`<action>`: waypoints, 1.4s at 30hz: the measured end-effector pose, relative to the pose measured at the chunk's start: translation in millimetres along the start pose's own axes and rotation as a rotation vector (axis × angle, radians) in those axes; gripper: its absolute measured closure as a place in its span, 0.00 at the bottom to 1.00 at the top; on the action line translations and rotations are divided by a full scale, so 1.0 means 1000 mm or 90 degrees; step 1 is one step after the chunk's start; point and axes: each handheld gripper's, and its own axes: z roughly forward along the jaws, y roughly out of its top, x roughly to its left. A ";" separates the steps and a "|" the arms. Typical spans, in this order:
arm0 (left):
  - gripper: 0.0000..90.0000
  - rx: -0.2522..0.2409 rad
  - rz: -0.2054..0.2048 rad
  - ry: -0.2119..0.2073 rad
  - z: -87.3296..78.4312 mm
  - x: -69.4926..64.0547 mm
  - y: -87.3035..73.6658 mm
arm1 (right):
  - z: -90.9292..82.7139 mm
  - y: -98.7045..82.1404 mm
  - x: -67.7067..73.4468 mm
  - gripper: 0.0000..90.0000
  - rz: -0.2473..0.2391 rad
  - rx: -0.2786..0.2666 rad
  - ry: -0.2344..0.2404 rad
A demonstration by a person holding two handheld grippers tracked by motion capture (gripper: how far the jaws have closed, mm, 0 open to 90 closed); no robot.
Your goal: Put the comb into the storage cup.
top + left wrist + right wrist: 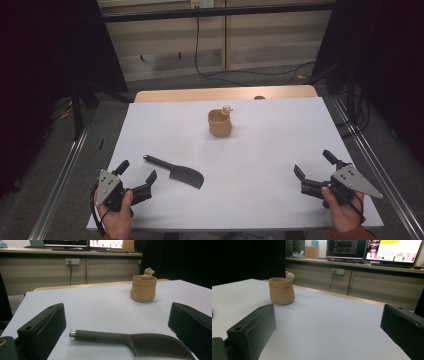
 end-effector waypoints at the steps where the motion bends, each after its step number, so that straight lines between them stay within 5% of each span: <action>1: 0.02 0.003 0.001 -0.002 0.000 0.000 0.000 | 0.000 0.000 0.000 0.00 -0.001 0.001 0.000; 16: 0.03 0.018 0.020 -0.055 0.010 -0.002 0.004 | -0.001 0.000 0.003 0.00 -0.005 0.003 0.010; 23: 0.02 0.012 -0.008 -0.059 0.023 0.005 0.010 | -0.001 0.000 0.003 0.00 -0.006 0.004 0.009; 27: 0.01 0.013 -0.002 -0.068 0.028 0.008 0.010 | -0.001 0.000 0.003 0.00 -0.001 0.002 0.012; 36: 0.01 0.000 0.041 -0.045 0.040 0.004 0.020 | 0.000 0.000 0.003 0.00 0.000 0.002 0.012; 42: 0.01 -0.010 0.035 -0.046 0.048 0.004 0.025 | 0.000 0.000 0.003 0.00 -0.001 0.003 0.011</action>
